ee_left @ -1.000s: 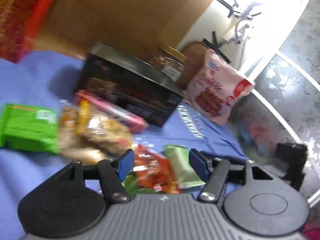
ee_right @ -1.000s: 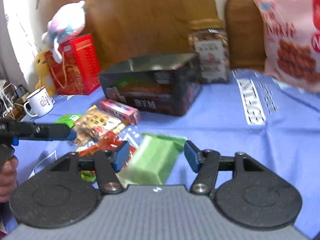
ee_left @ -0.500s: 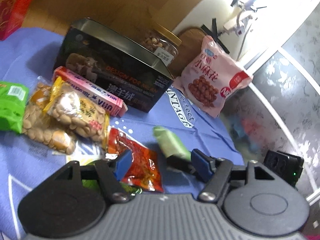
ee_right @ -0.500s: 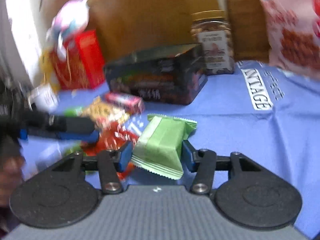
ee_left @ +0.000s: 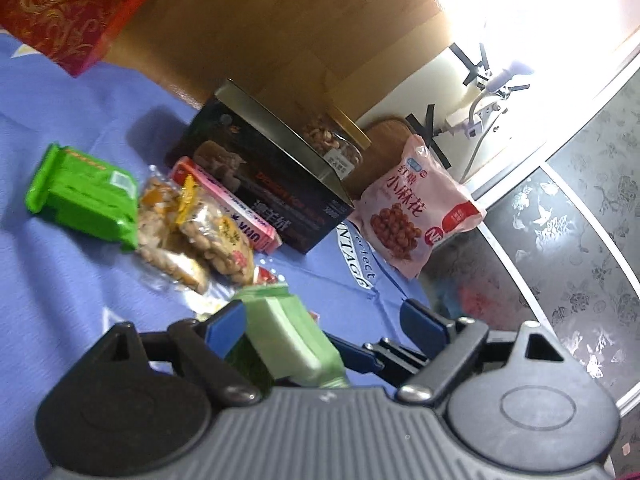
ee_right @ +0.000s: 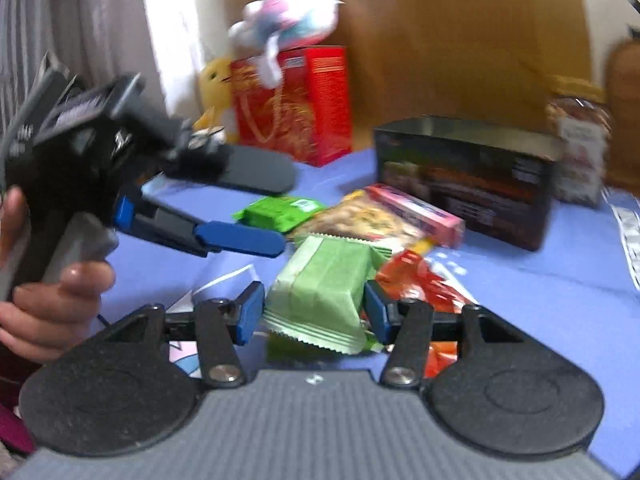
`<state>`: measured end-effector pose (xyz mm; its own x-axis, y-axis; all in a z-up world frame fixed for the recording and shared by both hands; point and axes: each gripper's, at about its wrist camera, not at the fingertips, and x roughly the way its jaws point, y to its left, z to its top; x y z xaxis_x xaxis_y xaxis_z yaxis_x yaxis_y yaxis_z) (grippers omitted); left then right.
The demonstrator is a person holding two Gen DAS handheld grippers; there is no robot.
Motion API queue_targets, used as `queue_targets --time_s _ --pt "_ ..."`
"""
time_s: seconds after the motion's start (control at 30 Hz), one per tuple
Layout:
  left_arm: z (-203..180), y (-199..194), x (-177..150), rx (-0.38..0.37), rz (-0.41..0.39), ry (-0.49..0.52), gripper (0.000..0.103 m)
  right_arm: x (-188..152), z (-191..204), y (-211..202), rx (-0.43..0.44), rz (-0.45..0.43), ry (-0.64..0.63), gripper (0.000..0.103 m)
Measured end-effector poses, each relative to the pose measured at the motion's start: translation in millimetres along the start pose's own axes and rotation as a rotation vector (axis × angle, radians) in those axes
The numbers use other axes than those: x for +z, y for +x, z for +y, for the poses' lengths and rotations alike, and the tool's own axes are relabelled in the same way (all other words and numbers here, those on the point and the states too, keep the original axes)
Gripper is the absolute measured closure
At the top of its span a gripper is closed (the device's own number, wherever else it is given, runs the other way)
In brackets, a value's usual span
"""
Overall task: Organize snacks
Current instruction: 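Carry the green packet over the tin and release it inside with the right tool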
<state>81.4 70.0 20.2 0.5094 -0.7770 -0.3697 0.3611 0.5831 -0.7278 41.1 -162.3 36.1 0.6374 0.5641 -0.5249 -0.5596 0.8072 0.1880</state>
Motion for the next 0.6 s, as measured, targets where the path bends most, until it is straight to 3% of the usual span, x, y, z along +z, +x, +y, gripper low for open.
queue_targets --time_s 0.1,0.17,0.23,0.3,0.5,0.6 --pt "6.4 -3.8 -2.7 0.03 -0.004 -0.013 0.021 1.1 16.0 4.9 -0.012 -0.022 -0.067 0.046" --pt "11.4 -4.3 -3.5 0.049 -0.005 -0.025 0.031 0.8 22.3 7.1 -0.031 -0.029 -0.1 0.046" --pt "14.5 -3.4 -1.6 0.054 0.0 -0.031 0.049 0.8 22.5 8.5 -0.057 -0.03 -0.117 0.046" --pt "14.5 -1.3 1.6 0.042 0.007 -0.032 0.055 2.1 17.1 6.6 -0.076 -0.037 -0.101 0.046" --pt "3.7 9.5 17.7 0.022 0.028 0.011 0.056 12.4 4.2 6.1 -0.098 -0.061 -0.047 0.046" --pt "3.8 13.4 25.1 0.056 0.015 0.006 0.047 15.4 -3.0 5.7 -0.115 -0.078 -0.041 0.046"
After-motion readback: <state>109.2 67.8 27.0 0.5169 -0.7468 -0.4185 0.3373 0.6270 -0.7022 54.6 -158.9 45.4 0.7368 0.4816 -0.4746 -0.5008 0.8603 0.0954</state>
